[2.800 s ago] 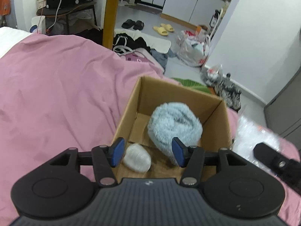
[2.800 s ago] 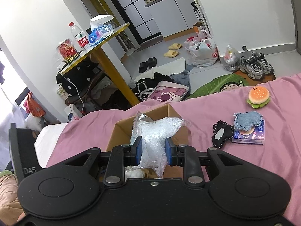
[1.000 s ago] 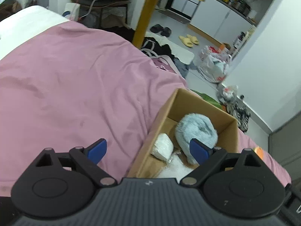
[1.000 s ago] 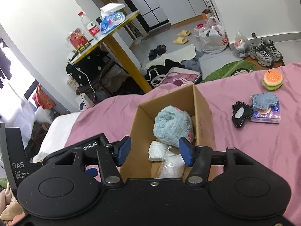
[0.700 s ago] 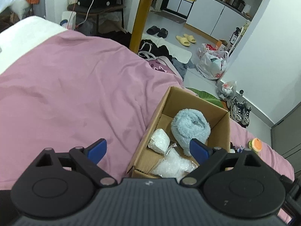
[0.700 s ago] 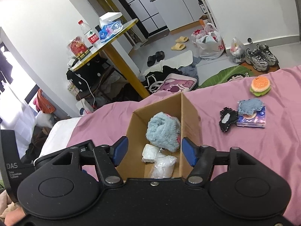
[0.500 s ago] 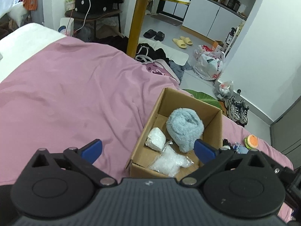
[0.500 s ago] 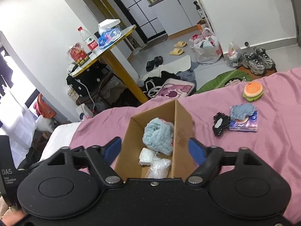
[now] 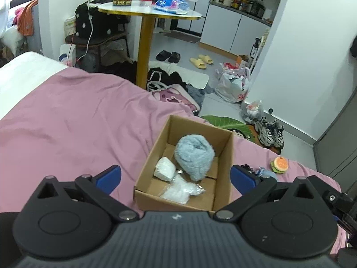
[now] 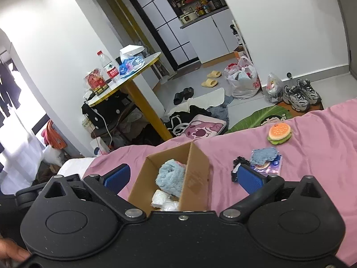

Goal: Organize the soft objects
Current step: 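Withdraw both open tools from the box toward the items on the bed, then close the left tool on the black beaded item while the right tool grasps the blue cloth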

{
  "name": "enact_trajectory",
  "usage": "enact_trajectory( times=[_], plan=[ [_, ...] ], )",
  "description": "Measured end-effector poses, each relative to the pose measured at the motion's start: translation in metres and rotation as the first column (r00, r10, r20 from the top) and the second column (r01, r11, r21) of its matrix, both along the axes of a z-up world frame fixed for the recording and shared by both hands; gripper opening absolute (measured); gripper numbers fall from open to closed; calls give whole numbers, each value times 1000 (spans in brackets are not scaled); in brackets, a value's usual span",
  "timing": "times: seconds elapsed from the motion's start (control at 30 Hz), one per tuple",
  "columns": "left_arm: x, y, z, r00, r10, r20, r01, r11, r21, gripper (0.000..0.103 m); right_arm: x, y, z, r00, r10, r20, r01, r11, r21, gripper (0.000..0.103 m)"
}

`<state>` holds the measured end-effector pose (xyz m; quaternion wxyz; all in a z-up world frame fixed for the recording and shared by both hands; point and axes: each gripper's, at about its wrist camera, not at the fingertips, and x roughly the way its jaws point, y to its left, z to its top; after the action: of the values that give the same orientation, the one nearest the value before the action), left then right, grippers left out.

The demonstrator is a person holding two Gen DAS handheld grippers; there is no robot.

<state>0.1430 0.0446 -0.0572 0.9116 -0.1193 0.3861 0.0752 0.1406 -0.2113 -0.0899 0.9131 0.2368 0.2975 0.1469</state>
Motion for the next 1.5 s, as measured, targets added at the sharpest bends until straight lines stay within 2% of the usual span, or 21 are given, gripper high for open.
enact_trajectory(
  times=[0.33,0.8,1.07,1.5],
  plan=[
    [0,-35,7,999,-48,19,47,998,28,103,-3,-39,-15,999,-42,-3,42,999,25,103],
    [25,-80,-7,998,-60,-18,62,993,101,103,5,-94,-48,986,-154,-69,160,982,100,103],
    [39,-108,-20,993,-121,-17,122,987,104,103,20,-109,-69,978,-181,-106,200,957,208,103],
    [65,-146,-43,988,-151,-25,153,983,103,100,34,-121,-91,964,-226,-142,257,931,261,103]
  ],
)
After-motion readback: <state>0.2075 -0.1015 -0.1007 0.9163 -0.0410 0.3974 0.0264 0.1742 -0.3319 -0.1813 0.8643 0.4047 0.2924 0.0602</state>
